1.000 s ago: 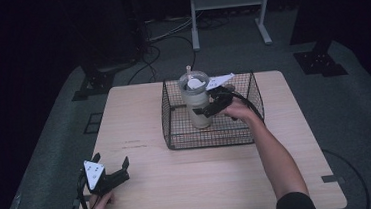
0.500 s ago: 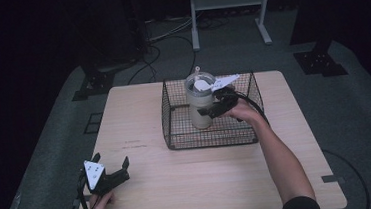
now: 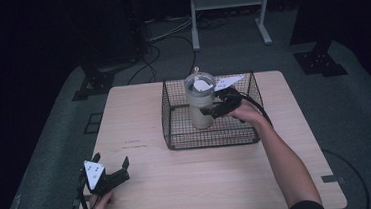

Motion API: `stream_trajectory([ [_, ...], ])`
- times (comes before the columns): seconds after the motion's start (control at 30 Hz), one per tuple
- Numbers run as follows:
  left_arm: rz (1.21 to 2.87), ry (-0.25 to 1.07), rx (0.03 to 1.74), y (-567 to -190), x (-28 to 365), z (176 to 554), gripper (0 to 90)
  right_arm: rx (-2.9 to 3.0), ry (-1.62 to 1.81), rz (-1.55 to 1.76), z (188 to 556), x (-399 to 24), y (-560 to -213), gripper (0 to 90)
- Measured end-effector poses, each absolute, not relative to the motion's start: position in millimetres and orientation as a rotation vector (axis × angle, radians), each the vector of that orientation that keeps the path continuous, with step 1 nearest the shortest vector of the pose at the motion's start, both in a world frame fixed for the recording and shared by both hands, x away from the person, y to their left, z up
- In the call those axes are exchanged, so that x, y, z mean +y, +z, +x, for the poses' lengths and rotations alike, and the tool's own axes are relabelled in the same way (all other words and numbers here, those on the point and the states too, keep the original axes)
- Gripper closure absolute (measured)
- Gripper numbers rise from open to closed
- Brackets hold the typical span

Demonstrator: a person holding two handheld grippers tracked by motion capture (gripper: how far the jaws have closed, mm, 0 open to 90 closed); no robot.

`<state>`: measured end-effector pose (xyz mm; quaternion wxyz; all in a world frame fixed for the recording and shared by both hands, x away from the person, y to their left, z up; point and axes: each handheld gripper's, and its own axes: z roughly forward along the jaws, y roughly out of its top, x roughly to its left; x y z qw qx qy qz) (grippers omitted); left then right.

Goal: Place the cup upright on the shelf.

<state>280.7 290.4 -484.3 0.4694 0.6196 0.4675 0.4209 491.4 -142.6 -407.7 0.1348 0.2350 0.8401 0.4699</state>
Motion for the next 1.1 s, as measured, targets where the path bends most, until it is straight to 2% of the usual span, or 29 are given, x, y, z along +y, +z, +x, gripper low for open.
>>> stream_trajectory([
  [1.1, 1.521, 1.032, 1.143, -484.4, 290.4, 280.3, 0.0, 2.365, 1.278, 0.905, 442.7, -179.9, -370.1, 13.3],
])
